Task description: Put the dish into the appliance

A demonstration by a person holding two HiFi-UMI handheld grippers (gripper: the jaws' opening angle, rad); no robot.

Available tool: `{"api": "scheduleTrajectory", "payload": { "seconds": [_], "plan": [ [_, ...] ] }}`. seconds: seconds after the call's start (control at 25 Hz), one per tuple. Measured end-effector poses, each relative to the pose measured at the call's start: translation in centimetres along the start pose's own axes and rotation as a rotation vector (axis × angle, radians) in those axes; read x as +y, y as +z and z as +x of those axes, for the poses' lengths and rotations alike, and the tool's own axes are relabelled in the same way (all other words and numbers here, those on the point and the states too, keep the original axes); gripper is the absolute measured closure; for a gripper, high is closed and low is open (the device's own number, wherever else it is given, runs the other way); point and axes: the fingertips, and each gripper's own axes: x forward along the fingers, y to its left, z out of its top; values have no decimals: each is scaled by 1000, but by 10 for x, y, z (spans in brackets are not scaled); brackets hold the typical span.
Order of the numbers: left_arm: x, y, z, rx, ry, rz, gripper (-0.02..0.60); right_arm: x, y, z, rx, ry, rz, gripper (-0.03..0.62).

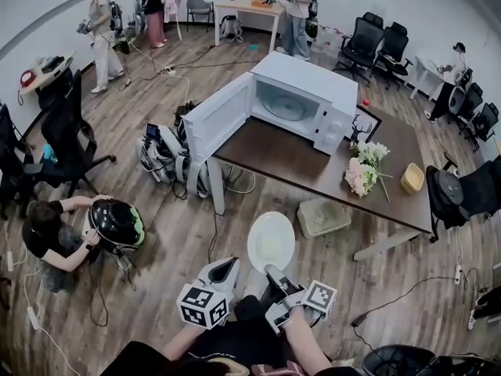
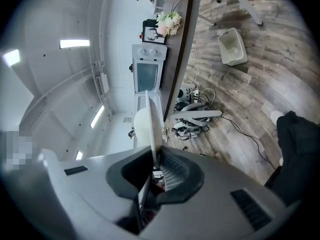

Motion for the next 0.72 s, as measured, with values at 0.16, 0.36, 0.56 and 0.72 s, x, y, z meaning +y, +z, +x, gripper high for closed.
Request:
{"api": "scheduleTrajectory", "payload": {
  "seconds": [0.16,0.36,0.56,0.72],
  "plan": [
    [-3,19,38,-12,-7,10,572,10,40,14,2,7,-10,548],
    [2,33,74,-32,18,-4,572,12,79,27,19,5,-18,548],
    [6,39,100,-39,44,-20,572,10,102,41,62,-19,-33,548],
    [12,41,111,-27,66,-24,572,12,111,53,87,-10,-20,546]
  ]
}}
